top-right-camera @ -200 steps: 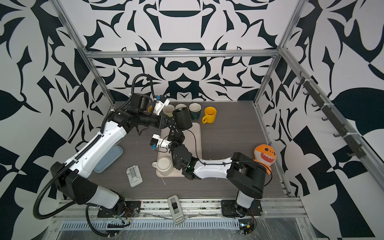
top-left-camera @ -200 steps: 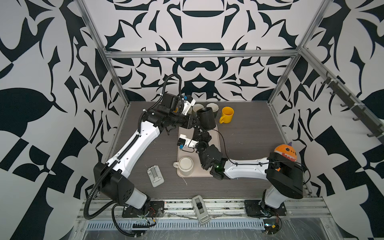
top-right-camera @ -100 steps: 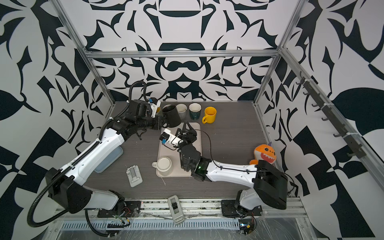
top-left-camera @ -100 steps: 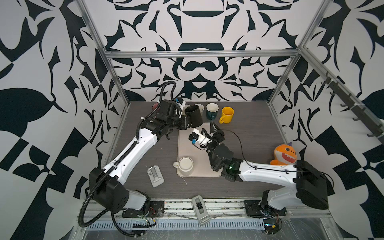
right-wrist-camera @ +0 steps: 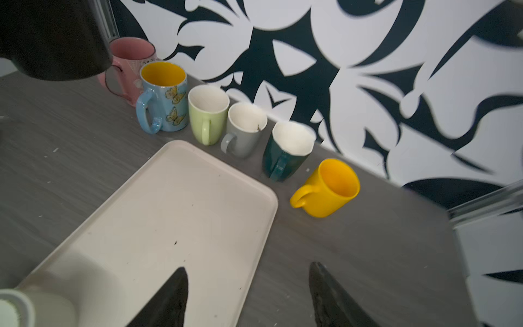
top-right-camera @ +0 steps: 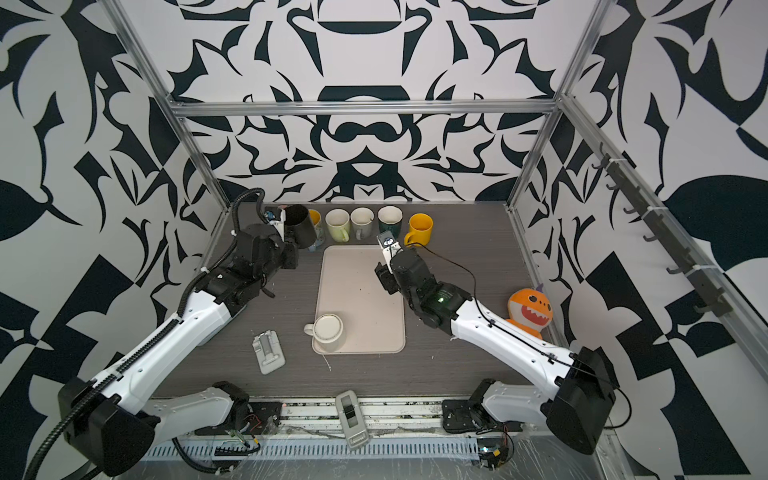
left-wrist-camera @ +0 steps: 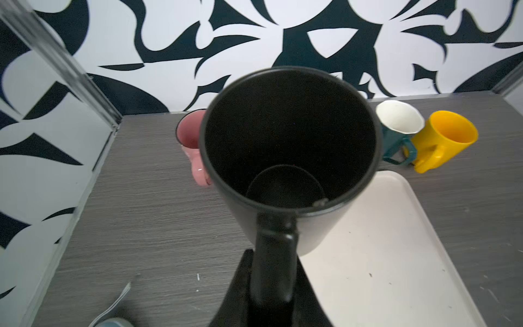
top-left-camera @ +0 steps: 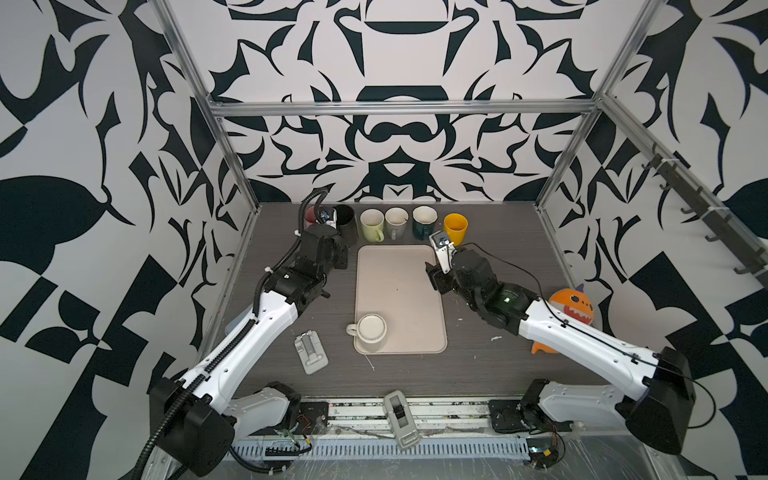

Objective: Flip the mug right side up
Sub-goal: 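Close the left gripper on the black mug's handle and open the right gripper, then carry the black mug with the left gripper and set it upright beside the pink mug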

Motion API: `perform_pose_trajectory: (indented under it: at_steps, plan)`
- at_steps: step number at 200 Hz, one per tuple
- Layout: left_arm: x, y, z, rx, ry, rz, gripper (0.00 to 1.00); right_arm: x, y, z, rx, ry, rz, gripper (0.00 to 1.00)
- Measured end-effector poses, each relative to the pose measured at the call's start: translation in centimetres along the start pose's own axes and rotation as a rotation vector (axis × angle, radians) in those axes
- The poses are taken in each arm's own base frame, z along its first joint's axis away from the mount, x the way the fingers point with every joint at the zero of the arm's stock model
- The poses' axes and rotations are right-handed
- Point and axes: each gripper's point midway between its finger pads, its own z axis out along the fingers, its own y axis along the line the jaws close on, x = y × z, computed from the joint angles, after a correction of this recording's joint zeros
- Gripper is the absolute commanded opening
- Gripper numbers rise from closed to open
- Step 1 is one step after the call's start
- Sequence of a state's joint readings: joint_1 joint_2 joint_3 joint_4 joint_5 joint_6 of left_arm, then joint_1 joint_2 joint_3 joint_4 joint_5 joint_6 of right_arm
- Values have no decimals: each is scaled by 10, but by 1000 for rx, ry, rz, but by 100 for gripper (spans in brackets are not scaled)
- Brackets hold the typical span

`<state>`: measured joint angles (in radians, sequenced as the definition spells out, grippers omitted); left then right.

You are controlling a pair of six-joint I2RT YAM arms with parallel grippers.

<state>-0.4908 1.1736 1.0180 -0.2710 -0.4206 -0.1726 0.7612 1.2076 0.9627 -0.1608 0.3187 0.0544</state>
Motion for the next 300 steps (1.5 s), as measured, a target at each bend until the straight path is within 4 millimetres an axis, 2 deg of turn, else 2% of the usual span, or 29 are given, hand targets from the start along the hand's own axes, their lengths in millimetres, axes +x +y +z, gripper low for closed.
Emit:
perform_pose_trajectory:
  at_steps: [45, 99, 123, 154, 210, 258, 300]
  plan:
    - [46, 23, 18, -99, 52, 12, 0, 7, 3, -3, -130, 52, 199, 70]
    - [89, 60, 36, -185, 67, -108, 0, 10, 3, -2, -203, 79, 326, 70]
    - [92, 70, 40, -209, 65, -156, 0, 13, 6, -1, -221, 86, 352, 70]
    - [91, 74, 50, -211, 34, -215, 0, 17, 7, 0, -232, 96, 374, 70]
    - [138, 82, 76, -234, 129, -272, 0, 18, 6, 0, -231, 92, 389, 70]
    - [141, 82, 87, -235, 121, -280, 0, 20, 4, -1, -228, 86, 405, 70]
    - [153, 83, 97, -242, 145, -271, 0, 18, 4, -1, -228, 80, 410, 70]
